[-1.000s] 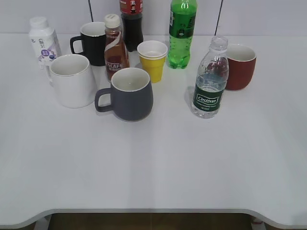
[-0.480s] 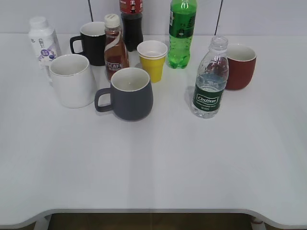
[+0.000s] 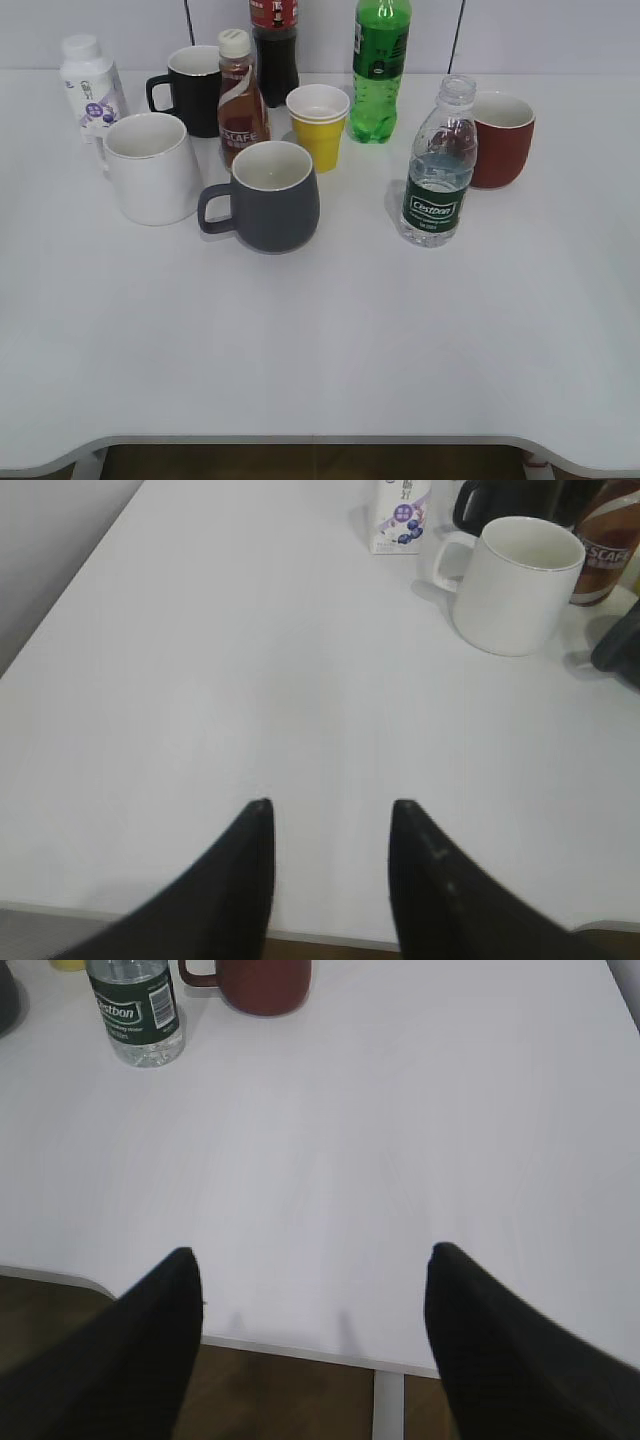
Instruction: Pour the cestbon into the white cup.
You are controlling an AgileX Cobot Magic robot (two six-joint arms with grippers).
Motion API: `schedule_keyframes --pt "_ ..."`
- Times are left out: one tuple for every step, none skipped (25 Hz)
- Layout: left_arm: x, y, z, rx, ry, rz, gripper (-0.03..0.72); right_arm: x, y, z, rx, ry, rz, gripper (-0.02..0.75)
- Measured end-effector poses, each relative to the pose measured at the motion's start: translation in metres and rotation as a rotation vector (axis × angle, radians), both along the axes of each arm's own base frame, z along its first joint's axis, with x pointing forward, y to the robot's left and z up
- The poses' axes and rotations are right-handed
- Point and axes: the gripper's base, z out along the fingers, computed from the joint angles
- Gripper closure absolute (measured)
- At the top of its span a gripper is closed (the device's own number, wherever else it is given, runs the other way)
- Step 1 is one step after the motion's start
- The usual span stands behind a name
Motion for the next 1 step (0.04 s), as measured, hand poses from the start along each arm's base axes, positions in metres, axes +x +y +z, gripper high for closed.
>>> schedule_keyframes --pt "0.0 0.0 0.0 0.0 0.0 0.0 0.426 0.0 0.0 0.0 0.0 0.0 0.0 0.214"
